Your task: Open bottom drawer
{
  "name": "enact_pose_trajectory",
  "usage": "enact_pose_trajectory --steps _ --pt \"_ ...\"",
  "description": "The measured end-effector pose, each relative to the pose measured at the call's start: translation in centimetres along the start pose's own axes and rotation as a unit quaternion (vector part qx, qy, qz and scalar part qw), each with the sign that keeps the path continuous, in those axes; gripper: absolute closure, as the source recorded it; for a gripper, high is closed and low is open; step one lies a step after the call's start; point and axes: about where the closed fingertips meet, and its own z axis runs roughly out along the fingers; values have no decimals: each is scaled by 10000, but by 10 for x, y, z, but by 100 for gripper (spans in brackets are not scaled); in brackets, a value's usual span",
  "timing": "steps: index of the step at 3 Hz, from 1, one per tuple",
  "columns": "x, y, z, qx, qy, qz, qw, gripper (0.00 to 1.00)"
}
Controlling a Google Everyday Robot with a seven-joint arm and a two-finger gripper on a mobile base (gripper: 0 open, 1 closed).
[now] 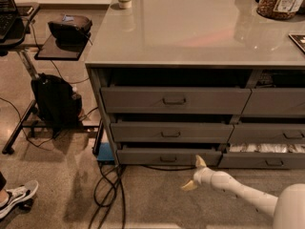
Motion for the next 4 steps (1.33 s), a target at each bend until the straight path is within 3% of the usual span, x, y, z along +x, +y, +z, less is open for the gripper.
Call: enact_pose_trajectory --steps 1,2,4 --pt "22 -37 23 -132 -57 8 9999 0" --pt "24 -48 22 -90 -38 6 10000 0" --pt "25 -34 67 15 247 -262 9994 0"
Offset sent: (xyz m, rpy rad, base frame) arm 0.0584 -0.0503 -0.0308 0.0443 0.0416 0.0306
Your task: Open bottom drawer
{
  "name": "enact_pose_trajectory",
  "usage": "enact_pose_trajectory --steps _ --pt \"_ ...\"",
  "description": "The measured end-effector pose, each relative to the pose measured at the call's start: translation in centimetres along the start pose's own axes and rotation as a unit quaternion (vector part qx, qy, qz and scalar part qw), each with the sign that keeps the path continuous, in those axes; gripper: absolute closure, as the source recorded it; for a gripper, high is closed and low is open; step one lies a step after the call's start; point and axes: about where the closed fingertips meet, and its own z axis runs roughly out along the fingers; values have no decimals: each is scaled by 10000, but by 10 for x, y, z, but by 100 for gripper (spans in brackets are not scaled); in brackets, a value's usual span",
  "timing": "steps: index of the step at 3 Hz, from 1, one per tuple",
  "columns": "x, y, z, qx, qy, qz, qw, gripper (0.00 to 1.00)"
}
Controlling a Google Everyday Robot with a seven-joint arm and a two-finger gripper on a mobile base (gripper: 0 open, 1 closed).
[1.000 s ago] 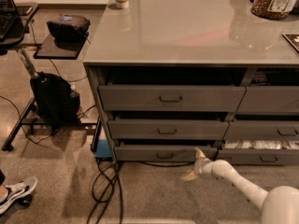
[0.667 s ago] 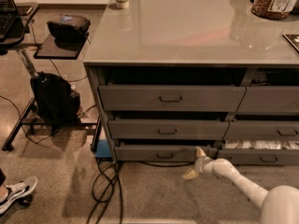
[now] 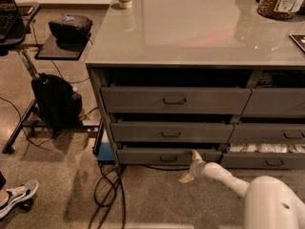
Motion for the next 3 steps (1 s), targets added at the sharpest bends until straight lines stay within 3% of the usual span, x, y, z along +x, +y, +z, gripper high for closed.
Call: enact_pose_trajectory --steps 1,2,3 --pt "-1 -3 30 215 284 -286 9990 0" --pt "-13 22 62 236 561 -360 9975 0" --pt "-14 24 67 253 640 -401 9968 0"
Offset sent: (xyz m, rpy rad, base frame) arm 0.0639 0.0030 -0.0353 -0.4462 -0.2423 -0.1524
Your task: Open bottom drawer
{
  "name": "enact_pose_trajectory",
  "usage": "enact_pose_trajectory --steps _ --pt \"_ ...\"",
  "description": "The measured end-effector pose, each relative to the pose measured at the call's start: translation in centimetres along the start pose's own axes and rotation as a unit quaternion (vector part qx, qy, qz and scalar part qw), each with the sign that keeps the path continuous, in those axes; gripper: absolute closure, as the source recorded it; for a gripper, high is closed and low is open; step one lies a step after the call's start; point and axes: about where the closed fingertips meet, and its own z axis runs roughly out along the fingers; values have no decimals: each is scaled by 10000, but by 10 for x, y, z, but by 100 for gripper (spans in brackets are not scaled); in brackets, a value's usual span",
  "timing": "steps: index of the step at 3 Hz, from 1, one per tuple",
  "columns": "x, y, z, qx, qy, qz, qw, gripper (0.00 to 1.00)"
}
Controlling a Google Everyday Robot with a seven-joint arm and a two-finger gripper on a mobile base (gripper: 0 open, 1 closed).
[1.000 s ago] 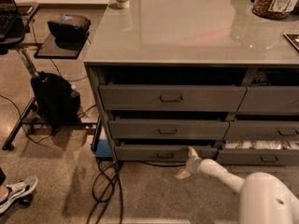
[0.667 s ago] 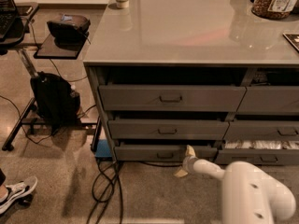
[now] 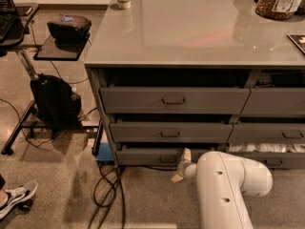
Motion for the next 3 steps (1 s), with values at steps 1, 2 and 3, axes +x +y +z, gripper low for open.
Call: enact_pose_trajectory --steps 1,2,3 --pt "-3 -4 -2 0 0 0 10000 19" --pt "-5 -6 -4 0 0 0 10000 43" --pt "-7 -8 -5 -2 0 -1 10000 66"
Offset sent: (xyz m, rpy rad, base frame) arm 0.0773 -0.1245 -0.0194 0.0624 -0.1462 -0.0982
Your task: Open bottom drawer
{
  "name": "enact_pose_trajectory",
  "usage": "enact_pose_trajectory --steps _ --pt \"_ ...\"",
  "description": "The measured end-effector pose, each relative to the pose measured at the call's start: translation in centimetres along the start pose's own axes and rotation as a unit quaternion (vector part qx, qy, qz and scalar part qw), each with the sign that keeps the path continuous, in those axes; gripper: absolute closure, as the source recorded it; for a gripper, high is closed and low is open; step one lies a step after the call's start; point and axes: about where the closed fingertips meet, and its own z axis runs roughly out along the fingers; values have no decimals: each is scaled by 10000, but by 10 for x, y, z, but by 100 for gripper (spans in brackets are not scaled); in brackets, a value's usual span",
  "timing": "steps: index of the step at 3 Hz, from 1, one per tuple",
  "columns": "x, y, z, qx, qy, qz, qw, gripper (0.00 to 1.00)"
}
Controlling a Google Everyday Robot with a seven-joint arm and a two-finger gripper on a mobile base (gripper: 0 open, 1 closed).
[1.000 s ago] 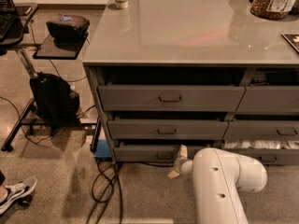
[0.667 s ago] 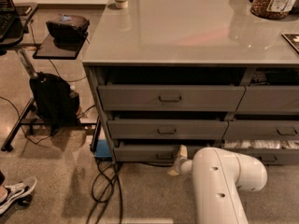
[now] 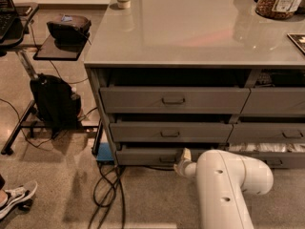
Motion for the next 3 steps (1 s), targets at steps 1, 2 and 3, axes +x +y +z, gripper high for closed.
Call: enact_pose_trajectory --steps 1,2,3 --pt "5 4 -1 -49 -4 -27 10000 89" --pt "-2 -4 -7 -51 -4 -28 10000 100" --pt "-3 -5 -8 -61 0 -30 10000 100"
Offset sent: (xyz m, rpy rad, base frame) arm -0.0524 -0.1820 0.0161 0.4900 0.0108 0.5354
